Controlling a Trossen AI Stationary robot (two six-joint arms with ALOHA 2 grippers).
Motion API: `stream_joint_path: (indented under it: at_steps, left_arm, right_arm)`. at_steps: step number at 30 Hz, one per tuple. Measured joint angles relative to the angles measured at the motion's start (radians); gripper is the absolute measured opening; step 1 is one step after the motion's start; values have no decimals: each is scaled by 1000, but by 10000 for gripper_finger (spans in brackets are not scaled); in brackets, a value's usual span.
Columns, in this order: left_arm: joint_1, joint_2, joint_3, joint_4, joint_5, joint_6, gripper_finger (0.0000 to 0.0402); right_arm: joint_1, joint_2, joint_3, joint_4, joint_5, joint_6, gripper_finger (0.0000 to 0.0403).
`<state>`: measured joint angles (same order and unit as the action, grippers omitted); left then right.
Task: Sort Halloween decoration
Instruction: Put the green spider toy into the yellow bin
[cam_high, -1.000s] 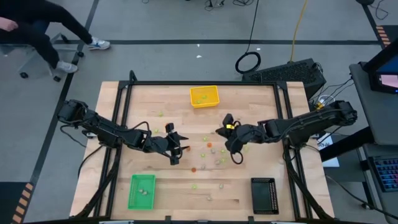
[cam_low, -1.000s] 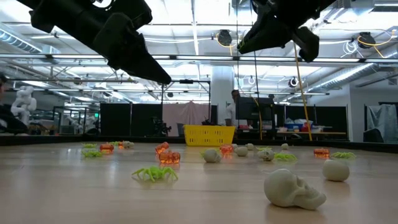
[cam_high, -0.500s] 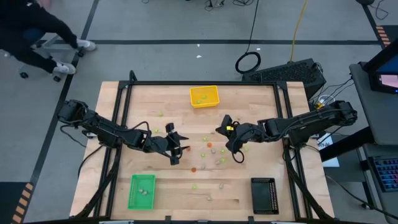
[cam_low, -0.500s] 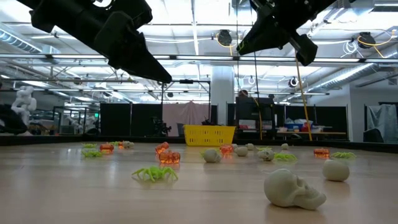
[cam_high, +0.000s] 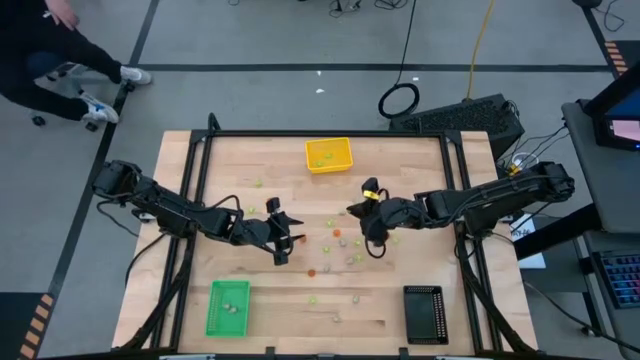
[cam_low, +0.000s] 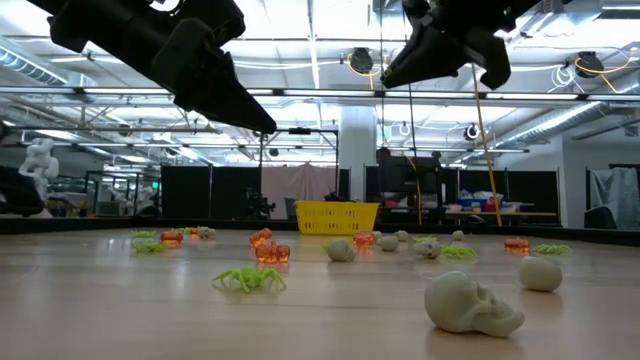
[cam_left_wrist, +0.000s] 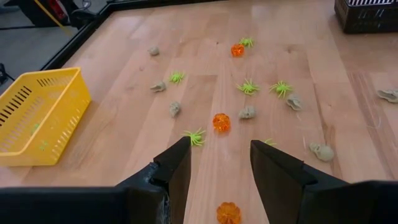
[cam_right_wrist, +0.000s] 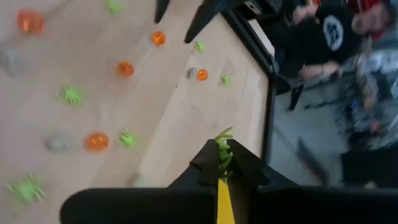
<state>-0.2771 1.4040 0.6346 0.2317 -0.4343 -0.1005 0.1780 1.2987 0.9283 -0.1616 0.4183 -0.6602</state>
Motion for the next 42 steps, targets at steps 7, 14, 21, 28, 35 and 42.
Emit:
stream_joint_path:
  at_steps: [7, 14, 21, 28, 35, 42]
  left_arm:
    - [0, 0, 0, 0, 1, -1, 167]
    - [0, 0, 0, 0, 1, -25, 167]
    - [0, 0, 0, -1, 11, -52, 167]
    - [0, 0, 0, -1, 11, -53, 167]
    - [0, 0, 0, -1, 11, -53, 167]
    - [0, 0, 0, -1, 11, -53, 167]
  right_arm:
    - [0, 0, 0, 0, -1, 457, 0]
    - [-1, 4, 0, 34, -2, 745, 0]
    - [-2, 4, 1, 79, -4, 890, 0]
    - [-19, 4, 1, 84, -5, 956, 0]
    - [-90, 4, 3, 82, -6, 962, 0]
    - [-256, 9, 66, 81, -141, 892, 0]
